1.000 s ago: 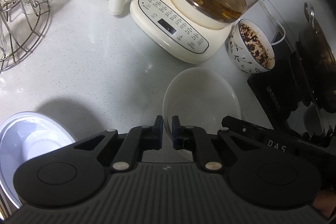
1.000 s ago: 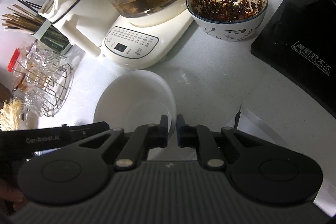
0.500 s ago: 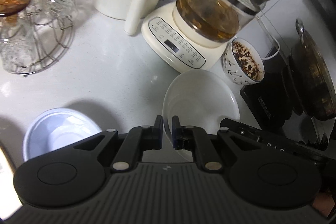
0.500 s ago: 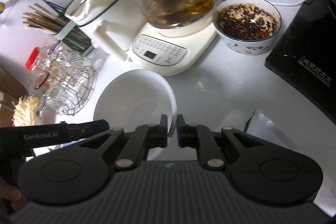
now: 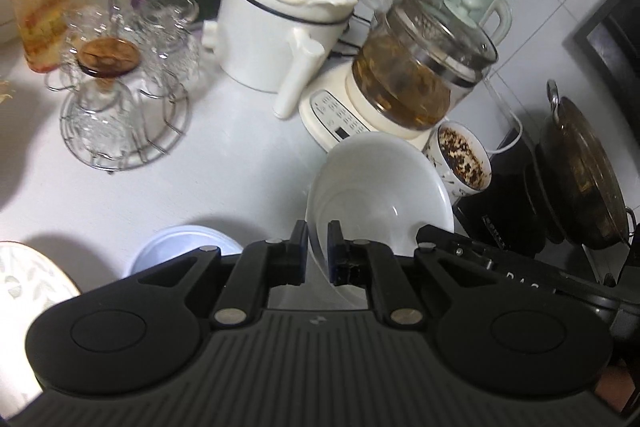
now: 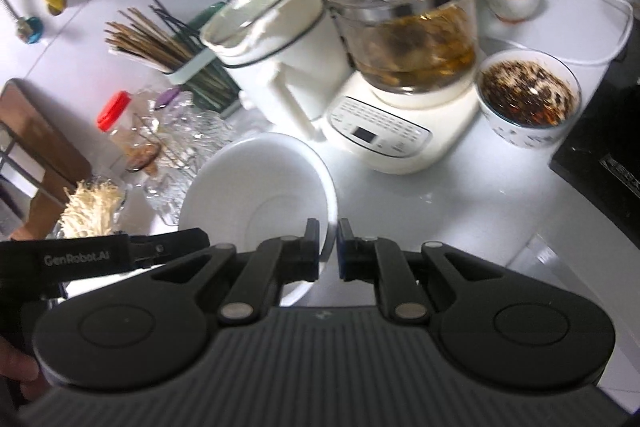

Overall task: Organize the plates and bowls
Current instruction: 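Close both grippers on the rim of the white ceramic bowl, then lift the white ceramic bowl with both grippers and carry it toward the plate stack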

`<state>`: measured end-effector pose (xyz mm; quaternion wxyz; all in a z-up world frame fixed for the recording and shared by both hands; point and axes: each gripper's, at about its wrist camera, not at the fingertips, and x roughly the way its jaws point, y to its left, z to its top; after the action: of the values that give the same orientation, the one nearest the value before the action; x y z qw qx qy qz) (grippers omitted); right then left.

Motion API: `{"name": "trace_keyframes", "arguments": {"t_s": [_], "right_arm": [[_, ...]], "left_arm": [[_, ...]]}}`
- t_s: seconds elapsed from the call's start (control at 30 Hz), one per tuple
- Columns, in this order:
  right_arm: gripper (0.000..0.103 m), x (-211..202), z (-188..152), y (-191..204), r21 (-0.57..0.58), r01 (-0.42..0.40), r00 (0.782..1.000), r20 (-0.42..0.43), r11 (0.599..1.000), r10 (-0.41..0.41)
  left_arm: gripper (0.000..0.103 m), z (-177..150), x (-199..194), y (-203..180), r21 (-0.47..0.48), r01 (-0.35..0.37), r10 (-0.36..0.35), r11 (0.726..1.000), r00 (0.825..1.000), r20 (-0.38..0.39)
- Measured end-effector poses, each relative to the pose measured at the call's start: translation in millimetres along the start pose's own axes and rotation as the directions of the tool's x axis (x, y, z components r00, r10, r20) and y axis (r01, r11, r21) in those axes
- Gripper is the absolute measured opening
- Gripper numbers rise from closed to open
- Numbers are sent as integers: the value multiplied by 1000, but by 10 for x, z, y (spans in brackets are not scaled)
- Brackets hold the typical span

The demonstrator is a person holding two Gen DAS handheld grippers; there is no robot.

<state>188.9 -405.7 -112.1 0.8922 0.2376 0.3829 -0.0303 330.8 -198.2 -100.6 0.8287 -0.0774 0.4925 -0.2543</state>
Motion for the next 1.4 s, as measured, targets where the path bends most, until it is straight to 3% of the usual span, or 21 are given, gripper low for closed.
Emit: {"name": "trace_keyframes", "arguments": {"t_s": [0.43,0.73,1.13,1.4], "right_arm": [[12,79,-70,540,-97,-70,998,-16,993,69],[13,282,-231,740,-155,-94,991,-104,983,79],[13,599,-407,915,-235,-142,974,-208,961,93],[14,694,-352,961,-279,-147,964,-257,949,74]], "left_arm": [[10,-197,-426,481,-90,-37,43,995,997,69],[11,-457,-420,750,-185,-85,97,979,994,55],[11,-699,-262,1028,-271,-192,194,943,981,-20],[11,-697,-227,1071,-303,-196,200,933,980,-18]]}}
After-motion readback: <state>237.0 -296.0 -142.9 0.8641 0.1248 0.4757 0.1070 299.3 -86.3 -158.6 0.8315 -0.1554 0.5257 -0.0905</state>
